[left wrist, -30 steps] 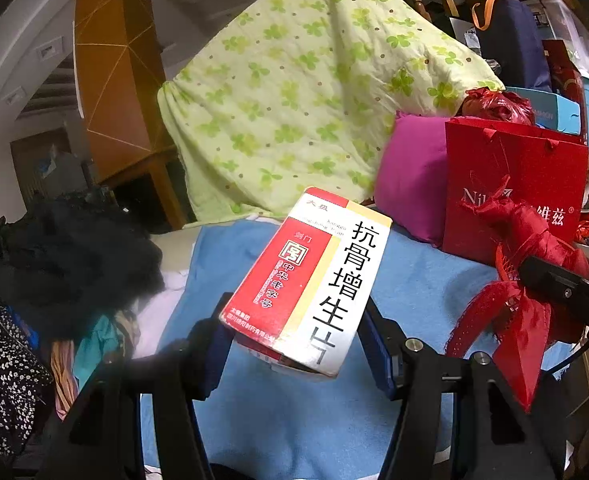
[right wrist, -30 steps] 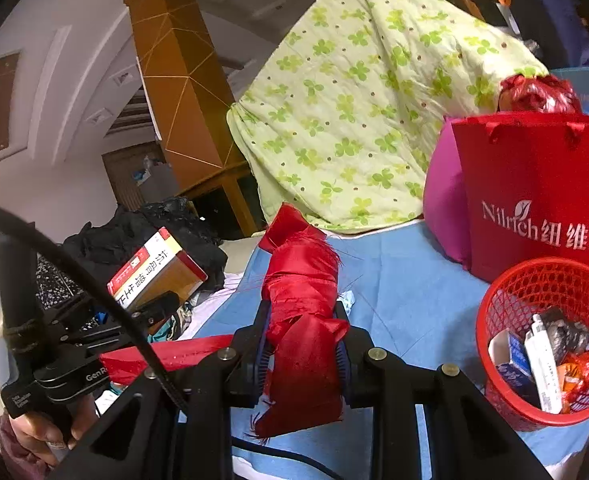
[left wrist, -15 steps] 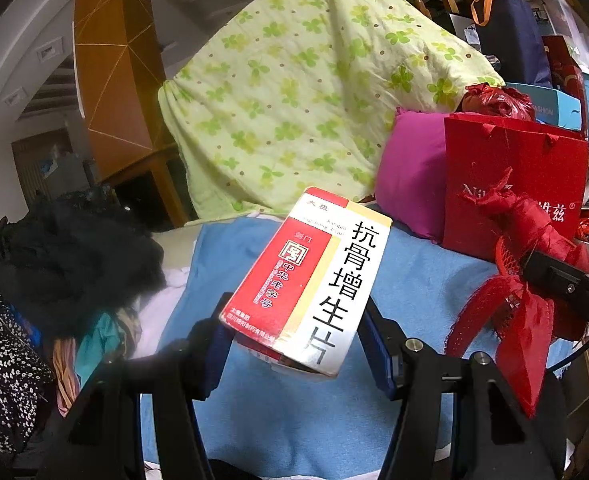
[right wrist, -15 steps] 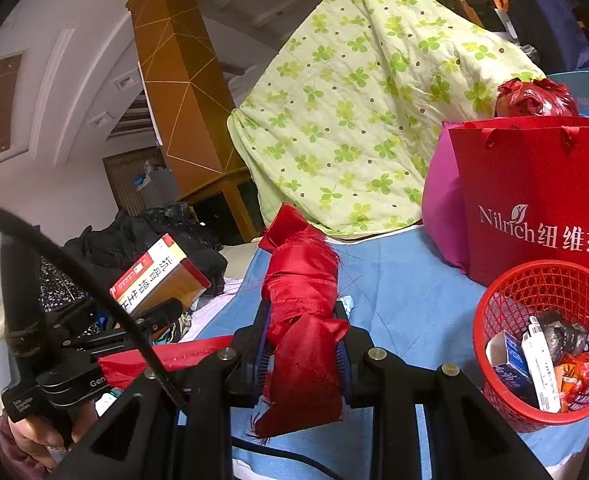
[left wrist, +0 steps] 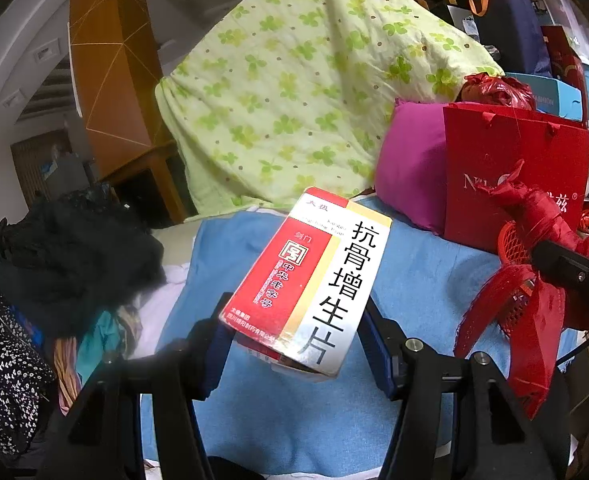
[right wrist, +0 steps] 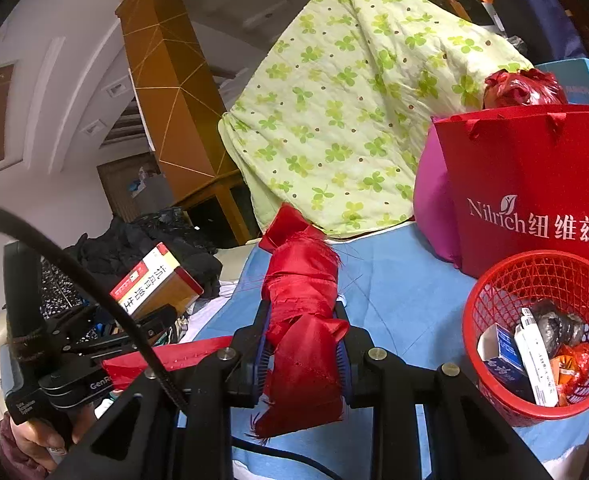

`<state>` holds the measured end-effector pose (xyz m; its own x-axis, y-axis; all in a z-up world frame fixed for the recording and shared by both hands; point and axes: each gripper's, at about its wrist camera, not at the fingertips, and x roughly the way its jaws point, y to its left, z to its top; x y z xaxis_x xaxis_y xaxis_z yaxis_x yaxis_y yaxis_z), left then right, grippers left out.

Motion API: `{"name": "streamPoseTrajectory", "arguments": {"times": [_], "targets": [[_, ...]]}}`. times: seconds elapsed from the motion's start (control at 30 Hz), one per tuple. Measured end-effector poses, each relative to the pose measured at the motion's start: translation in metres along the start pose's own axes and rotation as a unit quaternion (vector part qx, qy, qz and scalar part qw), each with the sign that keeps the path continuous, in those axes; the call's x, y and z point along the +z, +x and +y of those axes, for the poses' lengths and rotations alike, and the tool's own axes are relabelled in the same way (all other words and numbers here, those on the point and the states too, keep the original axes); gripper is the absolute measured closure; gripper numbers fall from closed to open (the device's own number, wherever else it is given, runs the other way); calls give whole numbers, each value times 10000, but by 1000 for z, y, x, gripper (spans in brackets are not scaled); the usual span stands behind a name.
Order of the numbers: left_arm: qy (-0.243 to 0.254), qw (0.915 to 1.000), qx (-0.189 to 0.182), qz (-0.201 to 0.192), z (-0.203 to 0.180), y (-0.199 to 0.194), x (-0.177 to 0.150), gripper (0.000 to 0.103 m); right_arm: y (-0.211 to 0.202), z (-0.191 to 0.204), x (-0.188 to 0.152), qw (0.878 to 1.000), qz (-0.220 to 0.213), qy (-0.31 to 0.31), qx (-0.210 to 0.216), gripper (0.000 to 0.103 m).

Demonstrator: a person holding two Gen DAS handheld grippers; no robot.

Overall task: Collect trash
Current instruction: 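Lift pill box with left tool while right tool lifts red ribbon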

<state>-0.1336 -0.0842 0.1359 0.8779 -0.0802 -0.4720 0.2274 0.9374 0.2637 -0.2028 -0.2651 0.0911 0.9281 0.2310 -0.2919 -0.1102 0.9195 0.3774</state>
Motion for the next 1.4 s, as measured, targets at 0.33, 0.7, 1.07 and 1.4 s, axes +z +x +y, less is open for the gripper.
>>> {"name": "streamPoseTrajectory", "arguments": {"times": [0.33, 0.7, 1.07, 1.4], "targets": [[101, 9999, -42, 111, -11, 9, -4, 42, 0, -10, -1, 9999, -13, 134, -59, 73], [136, 9997, -82, 186, -17, 15, -7, 42, 0, -16, -4, 9997, -14, 192, -126, 73], [153, 9996, -116, 214, -19, 17, -11, 42, -3, -21, -6, 9995, -33, 289, -157, 73], [221, 9994, -145, 229, -24, 17, -12, 42, -4, -26, -8, 9991, -34, 366, -195, 73]]}}
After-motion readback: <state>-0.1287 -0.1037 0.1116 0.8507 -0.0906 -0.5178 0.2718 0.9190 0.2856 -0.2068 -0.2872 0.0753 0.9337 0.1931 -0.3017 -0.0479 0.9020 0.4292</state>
